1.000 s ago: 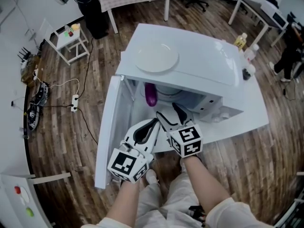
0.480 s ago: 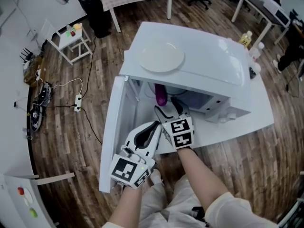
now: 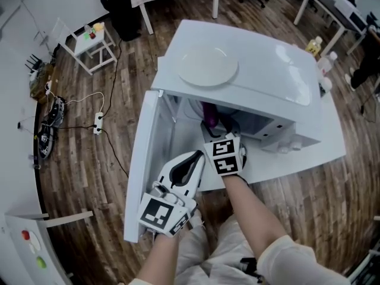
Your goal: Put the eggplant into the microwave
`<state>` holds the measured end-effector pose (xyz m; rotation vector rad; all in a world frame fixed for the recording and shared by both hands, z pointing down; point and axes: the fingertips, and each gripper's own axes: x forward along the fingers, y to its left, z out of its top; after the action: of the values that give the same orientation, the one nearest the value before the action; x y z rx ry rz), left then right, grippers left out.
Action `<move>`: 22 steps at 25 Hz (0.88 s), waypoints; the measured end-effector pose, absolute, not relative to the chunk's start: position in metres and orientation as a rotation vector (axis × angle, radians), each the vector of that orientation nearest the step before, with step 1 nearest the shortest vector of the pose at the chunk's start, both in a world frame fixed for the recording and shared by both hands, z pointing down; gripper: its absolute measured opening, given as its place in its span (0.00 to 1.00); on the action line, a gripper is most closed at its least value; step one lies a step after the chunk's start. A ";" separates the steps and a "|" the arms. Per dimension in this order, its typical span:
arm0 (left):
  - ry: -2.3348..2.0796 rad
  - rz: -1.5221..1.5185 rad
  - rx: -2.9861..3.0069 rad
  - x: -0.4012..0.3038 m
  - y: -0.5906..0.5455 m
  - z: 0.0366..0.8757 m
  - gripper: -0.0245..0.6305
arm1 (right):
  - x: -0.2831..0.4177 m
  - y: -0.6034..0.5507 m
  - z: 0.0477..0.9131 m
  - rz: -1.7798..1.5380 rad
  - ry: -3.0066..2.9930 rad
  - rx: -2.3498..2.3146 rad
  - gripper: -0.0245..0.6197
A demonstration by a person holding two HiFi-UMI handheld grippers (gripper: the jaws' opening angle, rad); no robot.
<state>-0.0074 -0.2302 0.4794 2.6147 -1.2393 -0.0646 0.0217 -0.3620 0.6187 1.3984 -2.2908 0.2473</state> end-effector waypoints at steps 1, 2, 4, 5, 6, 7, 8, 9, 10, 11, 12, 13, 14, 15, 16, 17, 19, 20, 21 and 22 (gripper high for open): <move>-1.239 -0.065 2.613 -0.007 -0.230 0.480 0.04 | 0.024 -0.363 0.618 0.248 -2.290 1.406 0.41; -1.239 -0.065 2.612 -0.007 -0.230 0.480 0.04 | 0.027 -0.364 0.617 0.246 -2.293 1.413 0.41; -1.237 -0.066 2.611 -0.006 -0.231 0.481 0.04 | 0.032 -0.367 0.613 0.228 -2.302 1.434 0.40; -1.235 -0.068 2.612 -0.006 -0.231 0.481 0.04 | 0.036 -0.370 0.610 0.216 -2.305 1.449 0.40; -1.232 -0.069 2.613 -0.005 -0.232 0.481 0.04 | 0.040 -0.374 0.608 0.210 -2.305 1.466 0.40; -1.229 -0.069 2.614 -0.004 -0.232 0.481 0.04 | 0.046 -0.378 0.608 0.211 -2.302 1.482 0.40; -1.225 -0.069 2.615 -0.003 -0.232 0.482 0.04 | 0.051 -0.382 0.608 0.218 -2.294 1.498 0.40; -1.221 -0.069 2.614 -0.002 -0.233 0.483 0.04 | 0.057 -0.385 0.609 0.227 -2.285 1.511 0.40; -1.218 -0.069 2.613 -0.001 -0.232 0.484 0.04 | 0.062 -0.388 0.610 0.235 -2.277 1.522 0.40; -1.216 -0.069 2.613 -0.001 -0.233 0.484 0.04 | 0.066 -0.390 0.610 0.240 -2.271 1.528 0.40; -1.216 -0.071 2.615 -0.001 -0.233 0.484 0.04 | 0.069 -0.390 0.611 0.241 -2.266 1.528 0.40; -1.218 -0.072 2.617 -0.001 -0.234 0.483 0.04 | 0.070 -0.391 0.612 0.241 -2.263 1.524 0.40; -1.218 -0.074 2.616 -0.001 -0.235 0.483 0.04 | 0.070 -0.390 0.613 0.241 -2.259 1.519 0.40; -1.218 -0.075 2.614 -0.001 -0.236 0.483 0.04 | 0.070 -0.390 0.615 0.242 -2.255 1.514 0.40; -1.216 -0.076 2.613 -0.001 -0.236 0.484 0.04 | 0.071 -0.390 0.617 0.244 -2.250 1.510 0.40; -1.213 -0.076 2.611 -0.001 -0.237 0.485 0.04 | 0.071 -0.390 0.619 0.245 -2.247 1.505 0.40; -1.210 -0.076 2.613 0.000 -0.239 0.485 0.04 | 0.070 -0.389 0.619 0.247 -2.260 1.495 0.40; -1.210 -0.075 2.616 0.000 -0.240 0.485 0.04 | 0.068 -0.389 0.618 0.250 -2.276 1.492 0.40; -1.210 -0.074 2.617 0.001 -0.241 0.485 0.04 | 0.068 -0.388 0.615 0.253 -2.294 1.493 0.40; -1.209 -0.073 2.618 0.001 -0.241 0.485 0.04 | 0.067 -0.387 0.612 0.254 -2.308 1.497 0.42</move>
<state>0.0013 -0.2415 0.4849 2.6176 -1.2094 -0.0731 0.0673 -0.3875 0.6125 1.4973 -2.3080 0.2541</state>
